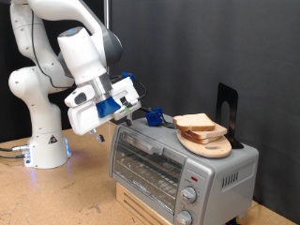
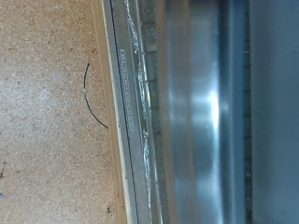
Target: Make a piece of toast with the oven
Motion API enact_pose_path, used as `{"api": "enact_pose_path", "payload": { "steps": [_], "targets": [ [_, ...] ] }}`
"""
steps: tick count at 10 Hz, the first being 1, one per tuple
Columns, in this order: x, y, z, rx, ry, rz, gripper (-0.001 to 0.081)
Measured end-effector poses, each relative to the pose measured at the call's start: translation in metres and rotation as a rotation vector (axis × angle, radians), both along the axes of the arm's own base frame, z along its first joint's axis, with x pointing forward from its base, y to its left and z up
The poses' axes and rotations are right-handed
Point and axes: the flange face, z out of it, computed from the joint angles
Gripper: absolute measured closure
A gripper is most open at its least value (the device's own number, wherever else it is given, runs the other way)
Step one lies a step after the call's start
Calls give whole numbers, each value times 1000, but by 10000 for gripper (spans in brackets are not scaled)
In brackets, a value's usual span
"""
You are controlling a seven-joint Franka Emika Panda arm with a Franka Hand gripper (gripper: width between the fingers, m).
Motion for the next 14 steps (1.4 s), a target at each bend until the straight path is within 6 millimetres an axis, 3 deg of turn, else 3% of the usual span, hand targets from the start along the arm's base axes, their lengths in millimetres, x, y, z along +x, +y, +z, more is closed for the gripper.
{"api": "enact_pose_path", "payload": {
  "steps": [5, 8, 14],
  "targets": [
    [4, -10, -15, -24, 9, -18, -2],
    [12, -31, -22, -70, 1, -66, -2],
    [22, -67, -60, -138, 23, -84, -2]
  ]
}}
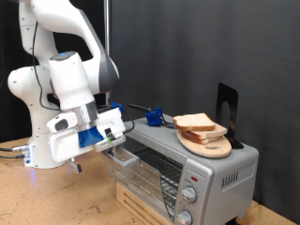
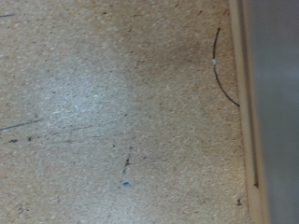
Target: Make a piece of toast with the oven
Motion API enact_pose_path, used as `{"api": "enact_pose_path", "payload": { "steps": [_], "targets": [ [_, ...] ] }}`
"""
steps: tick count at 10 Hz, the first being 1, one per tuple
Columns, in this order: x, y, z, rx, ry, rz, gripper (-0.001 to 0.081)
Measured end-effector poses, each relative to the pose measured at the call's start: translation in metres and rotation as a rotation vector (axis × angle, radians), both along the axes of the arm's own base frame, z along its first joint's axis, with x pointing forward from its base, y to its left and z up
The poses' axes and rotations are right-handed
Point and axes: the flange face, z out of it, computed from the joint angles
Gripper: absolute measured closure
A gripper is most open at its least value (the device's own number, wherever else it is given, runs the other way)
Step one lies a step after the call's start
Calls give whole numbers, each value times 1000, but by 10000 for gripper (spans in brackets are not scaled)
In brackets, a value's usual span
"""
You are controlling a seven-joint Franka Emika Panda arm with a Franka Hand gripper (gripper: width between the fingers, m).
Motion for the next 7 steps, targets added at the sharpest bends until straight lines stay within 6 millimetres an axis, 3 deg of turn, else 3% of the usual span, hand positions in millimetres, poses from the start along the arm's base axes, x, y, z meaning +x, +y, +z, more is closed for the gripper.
{"api": "enact_pose_path", "payload": {
  "steps": [4, 7],
  "targets": [
    [0, -11, -6, 32, -19, 20, -2],
    [1, -9, 1, 77, -1, 40, -2]
  ]
}}
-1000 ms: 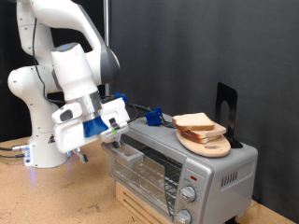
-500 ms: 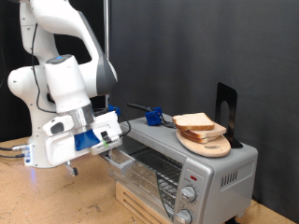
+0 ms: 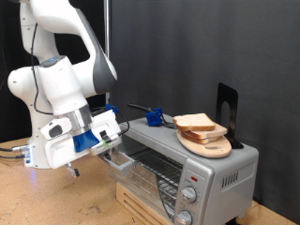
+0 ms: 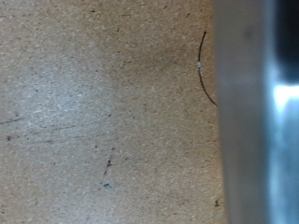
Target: Make a piece of toast with the oven
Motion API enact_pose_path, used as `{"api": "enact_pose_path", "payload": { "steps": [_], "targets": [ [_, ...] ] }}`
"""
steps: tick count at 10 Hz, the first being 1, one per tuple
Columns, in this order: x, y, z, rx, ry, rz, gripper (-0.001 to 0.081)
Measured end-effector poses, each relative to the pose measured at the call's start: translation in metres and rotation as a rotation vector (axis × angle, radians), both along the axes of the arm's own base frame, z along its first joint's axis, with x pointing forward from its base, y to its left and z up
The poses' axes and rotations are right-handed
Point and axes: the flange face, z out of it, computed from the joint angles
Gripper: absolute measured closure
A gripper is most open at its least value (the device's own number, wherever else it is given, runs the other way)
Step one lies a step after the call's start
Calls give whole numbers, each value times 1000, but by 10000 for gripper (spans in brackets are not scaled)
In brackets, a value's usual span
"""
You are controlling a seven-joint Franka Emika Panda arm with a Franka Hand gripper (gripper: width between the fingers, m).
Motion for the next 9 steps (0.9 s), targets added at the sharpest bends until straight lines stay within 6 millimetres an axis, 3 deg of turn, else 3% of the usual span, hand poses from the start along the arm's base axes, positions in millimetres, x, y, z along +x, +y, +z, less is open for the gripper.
{"api": "enact_pose_path", "payload": {
  "steps": [5, 9],
  "targets": [
    [-2, -2, 16, 15, 1, 18, -2],
    [-2, -12, 16, -36, 21, -18, -2]
  ]
}}
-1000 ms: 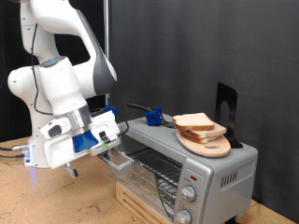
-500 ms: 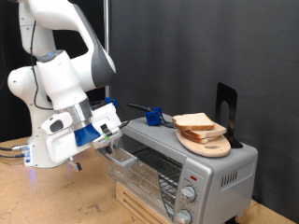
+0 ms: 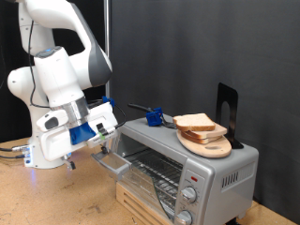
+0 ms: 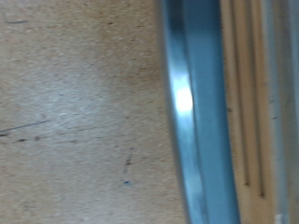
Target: Make a piece of toast with the oven
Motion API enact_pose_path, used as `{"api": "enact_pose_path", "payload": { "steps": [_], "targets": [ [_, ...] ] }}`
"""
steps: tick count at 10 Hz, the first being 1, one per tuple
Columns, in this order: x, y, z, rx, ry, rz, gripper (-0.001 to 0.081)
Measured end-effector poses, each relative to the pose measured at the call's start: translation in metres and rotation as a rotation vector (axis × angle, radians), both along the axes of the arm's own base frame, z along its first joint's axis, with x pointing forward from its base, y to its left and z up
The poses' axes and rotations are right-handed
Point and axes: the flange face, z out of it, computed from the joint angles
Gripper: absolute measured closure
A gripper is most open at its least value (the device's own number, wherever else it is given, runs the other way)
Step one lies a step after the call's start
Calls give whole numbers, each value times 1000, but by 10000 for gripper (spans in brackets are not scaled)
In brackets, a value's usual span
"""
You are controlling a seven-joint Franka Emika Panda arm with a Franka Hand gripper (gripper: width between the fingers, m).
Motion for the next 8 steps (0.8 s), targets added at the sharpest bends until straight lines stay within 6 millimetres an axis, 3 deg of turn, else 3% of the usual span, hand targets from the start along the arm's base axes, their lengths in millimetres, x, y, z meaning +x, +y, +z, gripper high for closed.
{"api": "enact_pose_path", "payload": {
  "steps": [5, 8],
  "targets": [
    [12, -8, -30, -79, 10, -101, -2],
    [11, -12, -35, -58, -1, -75, -2]
  ]
}}
